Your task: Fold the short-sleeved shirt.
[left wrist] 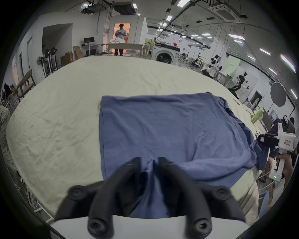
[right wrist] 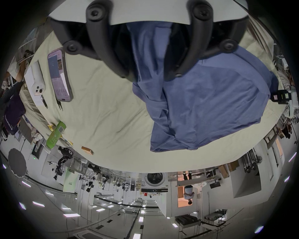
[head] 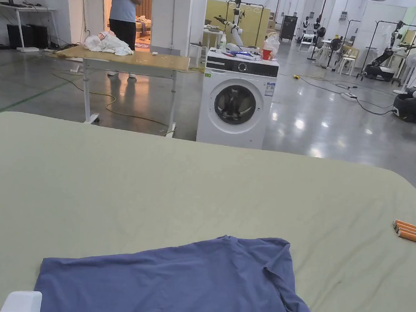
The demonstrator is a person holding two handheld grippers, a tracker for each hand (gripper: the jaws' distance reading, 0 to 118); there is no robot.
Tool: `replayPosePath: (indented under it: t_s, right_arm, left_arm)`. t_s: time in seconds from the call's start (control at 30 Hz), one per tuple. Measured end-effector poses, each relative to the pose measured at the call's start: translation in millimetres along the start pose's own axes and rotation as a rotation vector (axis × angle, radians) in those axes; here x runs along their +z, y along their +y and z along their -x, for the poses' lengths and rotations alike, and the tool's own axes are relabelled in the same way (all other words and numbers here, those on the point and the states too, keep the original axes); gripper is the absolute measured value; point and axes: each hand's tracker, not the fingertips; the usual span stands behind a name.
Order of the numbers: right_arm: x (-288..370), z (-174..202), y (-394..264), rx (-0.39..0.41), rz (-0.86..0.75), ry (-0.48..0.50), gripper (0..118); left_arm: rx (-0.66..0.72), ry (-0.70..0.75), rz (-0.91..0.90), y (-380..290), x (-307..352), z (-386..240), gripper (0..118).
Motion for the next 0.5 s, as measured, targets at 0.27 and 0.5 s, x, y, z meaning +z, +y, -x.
replayPosePath:
  t_s: [0.27,0.5]
  right_arm:
    - [24.4,27.0,40.7,-0.019,-0.324,-0.051,70]
    - [50.2,66.0,71.3,-0.018,-0.627,-0.081,53]
  left_arm:
    - [-0.098,0.053,-0.298,41.5,16.9,-41.0,62]
    - [-0.168,0.156,-0.598,68.4,46.7,-85.0,22]
